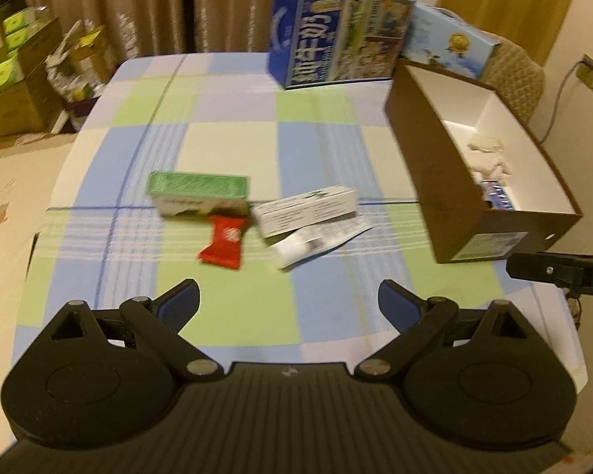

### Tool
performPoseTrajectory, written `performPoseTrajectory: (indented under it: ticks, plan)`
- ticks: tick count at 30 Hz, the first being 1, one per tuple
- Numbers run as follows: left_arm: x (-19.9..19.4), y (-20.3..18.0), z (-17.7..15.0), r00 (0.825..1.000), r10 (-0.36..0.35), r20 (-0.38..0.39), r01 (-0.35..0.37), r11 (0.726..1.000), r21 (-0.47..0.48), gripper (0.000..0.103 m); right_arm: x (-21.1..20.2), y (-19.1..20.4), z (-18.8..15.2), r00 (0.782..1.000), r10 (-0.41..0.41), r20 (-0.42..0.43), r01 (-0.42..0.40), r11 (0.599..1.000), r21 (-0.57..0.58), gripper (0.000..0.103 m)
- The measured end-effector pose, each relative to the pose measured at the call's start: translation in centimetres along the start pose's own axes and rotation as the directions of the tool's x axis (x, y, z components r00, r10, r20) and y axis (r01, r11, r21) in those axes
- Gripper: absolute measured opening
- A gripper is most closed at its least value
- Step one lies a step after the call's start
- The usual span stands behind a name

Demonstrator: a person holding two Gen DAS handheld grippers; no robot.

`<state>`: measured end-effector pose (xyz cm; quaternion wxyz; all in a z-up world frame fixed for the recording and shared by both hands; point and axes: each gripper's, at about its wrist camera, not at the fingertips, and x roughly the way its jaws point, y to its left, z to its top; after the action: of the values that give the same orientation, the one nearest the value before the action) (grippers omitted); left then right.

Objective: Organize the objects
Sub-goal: 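Withdraw both tools from the box toward the remaining table items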

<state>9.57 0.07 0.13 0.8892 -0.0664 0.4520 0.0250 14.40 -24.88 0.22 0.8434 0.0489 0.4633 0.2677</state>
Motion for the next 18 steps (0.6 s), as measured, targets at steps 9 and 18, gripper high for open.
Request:
performPoseTrajectory:
  ticks: [9,18]
  plan:
    - [0.6,4.3,-0.8,0.999,0.043,-0.021,-0.044,0.998,-0.033,0.095,3.6,3.2,-1.1,0.998,-0.001,-0.062,-0.002,0.999,-0.047,0.07]
    - [2.1,6.9,-0.8,0.997,0.061,-0.038,-0.062,0.998,-0.014,0.095,7.1,5.7,-1.7,0.995,-0.006,-0.101,0.001,0.999,-0.047,0.07]
